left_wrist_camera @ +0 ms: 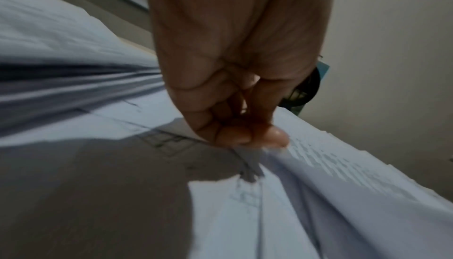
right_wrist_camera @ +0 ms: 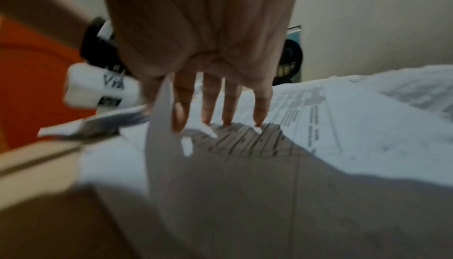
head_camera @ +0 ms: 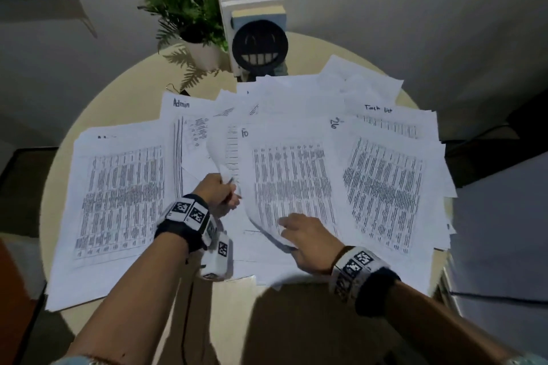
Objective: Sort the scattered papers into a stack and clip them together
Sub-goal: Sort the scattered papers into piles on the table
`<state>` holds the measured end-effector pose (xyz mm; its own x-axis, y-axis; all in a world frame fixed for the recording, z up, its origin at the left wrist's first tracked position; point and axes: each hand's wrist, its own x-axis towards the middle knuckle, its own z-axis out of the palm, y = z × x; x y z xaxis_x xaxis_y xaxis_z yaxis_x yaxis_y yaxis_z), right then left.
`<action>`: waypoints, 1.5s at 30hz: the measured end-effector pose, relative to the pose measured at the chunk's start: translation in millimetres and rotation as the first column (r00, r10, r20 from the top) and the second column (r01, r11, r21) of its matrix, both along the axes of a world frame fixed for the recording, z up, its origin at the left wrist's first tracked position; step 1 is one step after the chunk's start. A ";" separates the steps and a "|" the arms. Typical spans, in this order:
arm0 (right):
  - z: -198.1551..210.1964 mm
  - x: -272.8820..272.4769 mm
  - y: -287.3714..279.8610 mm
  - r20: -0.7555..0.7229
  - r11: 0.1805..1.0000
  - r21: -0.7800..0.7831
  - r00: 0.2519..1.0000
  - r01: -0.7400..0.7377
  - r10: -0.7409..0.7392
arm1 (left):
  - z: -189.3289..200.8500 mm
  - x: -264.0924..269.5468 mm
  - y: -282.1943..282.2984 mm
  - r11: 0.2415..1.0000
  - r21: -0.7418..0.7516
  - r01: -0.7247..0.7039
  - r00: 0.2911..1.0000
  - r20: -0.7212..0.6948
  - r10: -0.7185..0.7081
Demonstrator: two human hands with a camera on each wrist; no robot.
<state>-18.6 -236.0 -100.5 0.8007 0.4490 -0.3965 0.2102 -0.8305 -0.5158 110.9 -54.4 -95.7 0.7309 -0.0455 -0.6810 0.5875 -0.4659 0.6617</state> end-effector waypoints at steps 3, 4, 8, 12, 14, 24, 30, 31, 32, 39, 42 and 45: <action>5.7 1.2 -17.1 -0.104 0.998 0.032 0.993 0.054 -0.050 | 2.9 -1.6 13.7 0.983 -0.001 -0.181 0.982 0.053 0.181; 7.1 3.4 -24.4 -0.142 0.975 0.085 0.971 0.205 -0.192 | 2.7 -4.4 13.8 0.961 -0.043 -0.273 0.960 0.060 0.275; 6.2 26.0 -58.1 0.077 0.548 0.037 0.545 0.836 -0.835 | -7.8 -22.5 -8.1 0.811 -0.291 -0.507 0.859 -0.091 0.504; 4.7 42.1 -57.3 -0.222 0.442 0.094 0.452 0.892 -0.864 | -18.8 -29.1 -36.6 0.916 -0.027 -0.401 0.916 -0.007 0.401; 5.9 38.9 -56.6 -0.222 0.479 0.118 0.493 0.870 -0.841 | -21.3 -30.0 -44.8 0.897 0.053 -0.438 0.899 0.013 0.438; 7.4 -11.5 -158.6 0.056 -0.032 -0.105 -0.027 0.994 -0.998 | -27.4 -25.2 -36.4 0.614 -0.141 -0.776 0.621 -0.001 0.784; -1.6 -10.0 -166.5 -0.047 -0.123 0.046 -0.121 0.991 -0.992 | -3.3 -74.6 -107.0 0.941 -0.249 -0.228 0.902 -0.419 0.108; 0.3 -8.8 -169.1 -0.024 -0.127 0.002 -0.127 0.992 -0.992 | 3.3 -79.8 -110.9 0.982 -0.186 0.020 0.914 -0.395 -0.093; 1.6 -7.3 -171.9 0.000 -0.124 -0.050 -0.124 0.991 -0.992 | 12.9 -82.3 -113.7 0.962 -0.130 0.239 0.887 -0.373 -0.270; -0.6 2.2 -176.9 0.007 -0.069 -0.118 -0.068 0.991 -0.998 | 68.1 10.7 -96.5 0.911 0.161 0.381 0.899 0.166 -0.405; 0.8 1.0 -169.1 0.175 0.051 -0.100 0.068 0.994 -0.982 | 59.3 59.6 -78.3 0.776 0.562 0.286 0.839 0.245 -0.486; 0.8 0.1 -162.6 0.332 0.153 -0.130 0.188 0.980 -0.924 | 34.5 74.1 -61.7 0.516 0.765 0.386 0.806 -0.008 -0.592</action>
